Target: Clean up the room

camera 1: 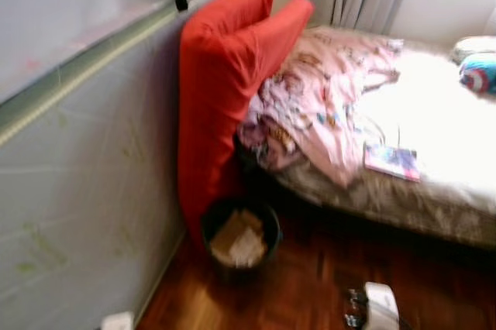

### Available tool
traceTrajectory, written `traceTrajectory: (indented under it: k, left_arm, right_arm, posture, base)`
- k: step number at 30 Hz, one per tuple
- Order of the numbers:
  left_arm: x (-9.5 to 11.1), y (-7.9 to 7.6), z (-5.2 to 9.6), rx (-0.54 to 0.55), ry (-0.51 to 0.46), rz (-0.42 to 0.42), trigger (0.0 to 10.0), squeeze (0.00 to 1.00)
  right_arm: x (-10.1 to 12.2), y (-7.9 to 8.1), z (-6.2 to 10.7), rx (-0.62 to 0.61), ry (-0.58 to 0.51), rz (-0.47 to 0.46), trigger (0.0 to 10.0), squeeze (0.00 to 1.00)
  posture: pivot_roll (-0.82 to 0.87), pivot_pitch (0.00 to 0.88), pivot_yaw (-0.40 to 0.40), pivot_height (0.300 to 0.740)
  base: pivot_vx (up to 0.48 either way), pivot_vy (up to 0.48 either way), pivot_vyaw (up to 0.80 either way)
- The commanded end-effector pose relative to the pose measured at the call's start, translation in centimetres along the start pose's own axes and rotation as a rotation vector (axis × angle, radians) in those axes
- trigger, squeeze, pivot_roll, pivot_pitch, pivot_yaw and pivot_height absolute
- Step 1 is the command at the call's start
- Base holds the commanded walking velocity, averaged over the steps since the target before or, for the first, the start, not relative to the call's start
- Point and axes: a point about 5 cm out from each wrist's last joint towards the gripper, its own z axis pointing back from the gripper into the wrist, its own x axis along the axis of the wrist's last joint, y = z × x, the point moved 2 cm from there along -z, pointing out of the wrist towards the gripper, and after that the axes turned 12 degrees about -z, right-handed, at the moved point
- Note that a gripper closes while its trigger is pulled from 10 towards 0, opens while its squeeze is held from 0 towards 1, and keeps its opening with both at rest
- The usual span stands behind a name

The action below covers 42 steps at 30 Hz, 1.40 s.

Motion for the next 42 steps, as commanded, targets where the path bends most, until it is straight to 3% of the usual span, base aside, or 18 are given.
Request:
traceTrajectory:
  k: [1, 4, 13, 22, 28, 42]
  left_arm:
    - [3.4, -4.1, -1.0, -0.124, -0.015, -0.104, 10.0, 0.00]
    - [3.6, -3.0, -1.1, -0.115, -0.016, -0.101, 10.0, 0.00]
    - [4.2, -2.2, -1.3, -0.110, -0.022, -0.104, 10.0, 0.00]
    - [5.1, -2.5, -1.4, -0.111, -0.040, -0.106, 10.0, 0.00]
    - [5.2, -3.4, -1.4, -0.115, -0.041, -0.084, 10.0, 0.00]
    - [3.2, -2.0, -1.0, -0.110, -0.028, -0.043, 10.0, 0.00]
  right_arm:
    - [2.5, 2.4, -0.5, 0.068, -0.088, 0.038, 10.0, 0.00]
    - [2.5, 2.4, -0.5, 0.066, -0.087, 0.038, 10.0, 0.00]
    - [2.3, 2.4, -0.4, 0.070, -0.083, 0.035, 10.0, 0.00]
    - [2.3, 2.5, -0.4, 0.072, -0.085, 0.030, 10.0, 0.00]
    - [2.3, 2.5, -0.4, 0.075, -0.088, 0.027, 10.0, 0.00]
    - [2.6, 2.5, -0.5, 0.071, -0.095, 0.022, 10.0, 0.00]
  posture:
    - [0.10, 0.021, -0.054, 0.740]
    - [0.10, 0.017, -0.054, 0.740]
    - [0.10, 0.008, -0.045, 0.740]
    - [0.10, 0.007, -0.041, 0.740]
    - [0.10, 0.012, -0.042, 0.740]
    - [0.10, 0.030, -0.049, 0.740]
  base:
    - [0.000, -0.420, 0.00]
    - [0.000, -0.421, 0.00]
    - [0.000, -0.422, 0.00]
    - [0.000, -0.420, 0.00]
    - [0.000, 0.000, 0.00]
    - [0.000, 0.000, 0.00]
